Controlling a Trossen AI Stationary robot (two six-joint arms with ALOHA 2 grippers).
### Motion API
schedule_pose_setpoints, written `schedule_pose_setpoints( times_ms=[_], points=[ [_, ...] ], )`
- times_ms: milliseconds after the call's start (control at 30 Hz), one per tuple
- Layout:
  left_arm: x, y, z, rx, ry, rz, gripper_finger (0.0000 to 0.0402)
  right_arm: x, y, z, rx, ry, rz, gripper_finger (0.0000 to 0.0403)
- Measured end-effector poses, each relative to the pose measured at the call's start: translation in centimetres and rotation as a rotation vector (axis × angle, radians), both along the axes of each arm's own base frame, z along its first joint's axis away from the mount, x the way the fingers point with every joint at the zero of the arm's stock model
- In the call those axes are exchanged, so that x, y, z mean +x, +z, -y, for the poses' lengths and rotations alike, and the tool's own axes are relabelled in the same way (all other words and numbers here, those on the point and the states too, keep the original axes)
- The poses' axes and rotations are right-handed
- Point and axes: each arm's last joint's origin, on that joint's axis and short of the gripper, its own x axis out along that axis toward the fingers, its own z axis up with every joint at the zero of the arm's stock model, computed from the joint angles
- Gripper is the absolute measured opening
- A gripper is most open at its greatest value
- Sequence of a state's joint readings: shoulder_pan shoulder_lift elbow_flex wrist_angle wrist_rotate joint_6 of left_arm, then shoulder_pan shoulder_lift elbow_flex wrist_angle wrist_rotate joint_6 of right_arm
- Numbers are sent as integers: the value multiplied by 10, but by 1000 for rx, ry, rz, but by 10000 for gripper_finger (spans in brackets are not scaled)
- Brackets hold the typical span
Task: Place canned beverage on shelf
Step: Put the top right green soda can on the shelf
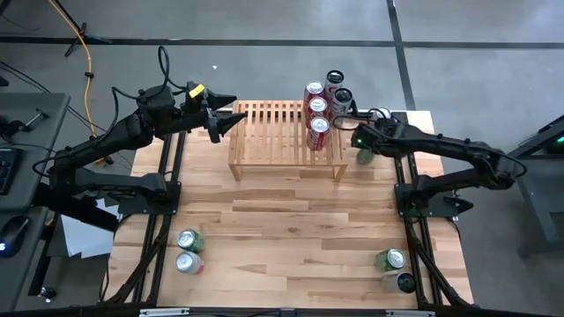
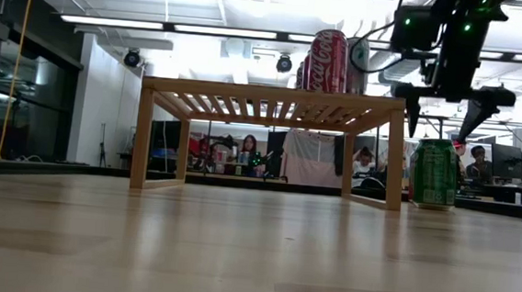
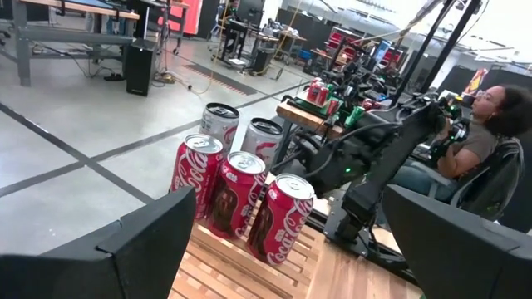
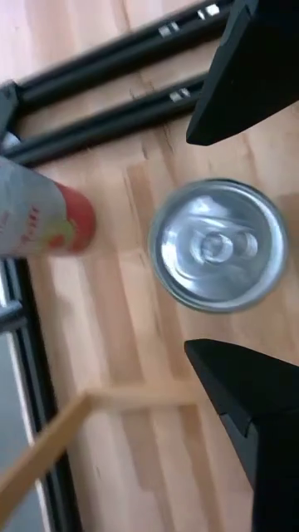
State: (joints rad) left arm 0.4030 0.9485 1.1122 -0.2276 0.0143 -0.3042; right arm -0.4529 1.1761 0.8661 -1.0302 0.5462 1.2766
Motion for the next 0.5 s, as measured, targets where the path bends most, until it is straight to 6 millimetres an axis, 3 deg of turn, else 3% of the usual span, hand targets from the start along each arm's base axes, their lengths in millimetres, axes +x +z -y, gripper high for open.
schedule_pose_setpoints(
  times_ms=[500],
  points=[
    [0,0,0,0,0,0,376,9,-14,13,51,32,-66,387]
  ],
)
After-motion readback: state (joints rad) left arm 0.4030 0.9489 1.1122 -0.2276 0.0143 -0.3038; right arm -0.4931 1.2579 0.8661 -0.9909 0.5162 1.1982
